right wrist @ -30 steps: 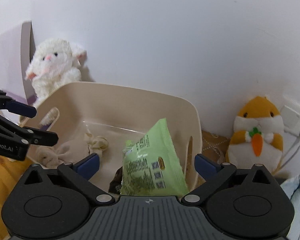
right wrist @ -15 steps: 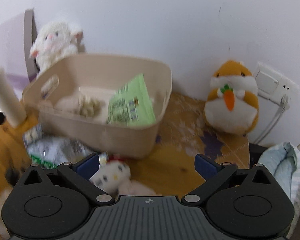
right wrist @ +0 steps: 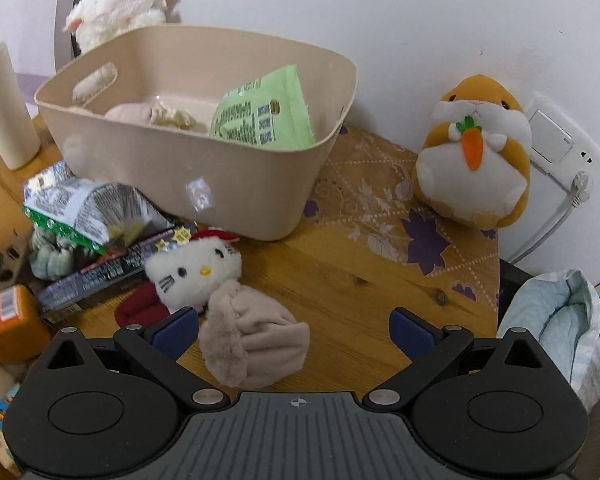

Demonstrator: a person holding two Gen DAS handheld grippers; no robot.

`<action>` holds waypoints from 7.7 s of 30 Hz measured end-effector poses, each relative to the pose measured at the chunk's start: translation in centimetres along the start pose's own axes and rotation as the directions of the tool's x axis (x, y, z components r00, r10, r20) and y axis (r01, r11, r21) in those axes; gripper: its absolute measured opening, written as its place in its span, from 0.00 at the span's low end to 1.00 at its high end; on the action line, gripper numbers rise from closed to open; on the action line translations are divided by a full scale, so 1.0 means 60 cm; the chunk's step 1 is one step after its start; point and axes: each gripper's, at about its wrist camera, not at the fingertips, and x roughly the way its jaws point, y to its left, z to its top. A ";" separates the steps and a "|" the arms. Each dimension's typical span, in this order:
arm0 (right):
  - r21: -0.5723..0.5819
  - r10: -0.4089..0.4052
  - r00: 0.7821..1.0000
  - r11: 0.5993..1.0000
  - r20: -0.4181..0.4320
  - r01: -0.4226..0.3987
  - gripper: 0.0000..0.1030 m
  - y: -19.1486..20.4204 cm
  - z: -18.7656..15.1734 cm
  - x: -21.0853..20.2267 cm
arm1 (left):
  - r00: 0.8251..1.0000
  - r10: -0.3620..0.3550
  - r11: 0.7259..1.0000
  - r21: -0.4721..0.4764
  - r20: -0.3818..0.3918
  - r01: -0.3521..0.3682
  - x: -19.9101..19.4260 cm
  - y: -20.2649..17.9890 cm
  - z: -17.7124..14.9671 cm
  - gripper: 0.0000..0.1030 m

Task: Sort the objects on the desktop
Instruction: 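Return both tools to the remaining items on the table, then grasp the clear wrapped packet with left tool while right tool grasps pink knit hat, then carry packet and knit hat into the basket and open both tools, then grasp the blue-white card box with left tool while right tool grasps Hello Kitty plush, then lift the card box and Hello Kitty plush over the basket and open both tools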

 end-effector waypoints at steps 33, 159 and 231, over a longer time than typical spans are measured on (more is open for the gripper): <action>-0.066 0.086 0.989 0.993 -0.124 -0.095 0.55 0.033 0.010 0.097 | 0.993 -0.086 0.995 0.036 -0.082 0.089 0.098 -0.022 0.015 0.35; 0.226 0.004 1.000 0.974 0.018 -0.008 1.00 0.078 0.018 0.039 | 1.000 0.028 0.991 0.132 -0.001 -0.028 0.149 0.077 0.205 0.78; 0.160 -0.122 0.963 0.983 0.239 0.085 0.56 -0.045 0.086 -0.140 | 0.941 -0.010 0.985 0.164 0.338 -0.048 -0.075 0.109 0.311 0.46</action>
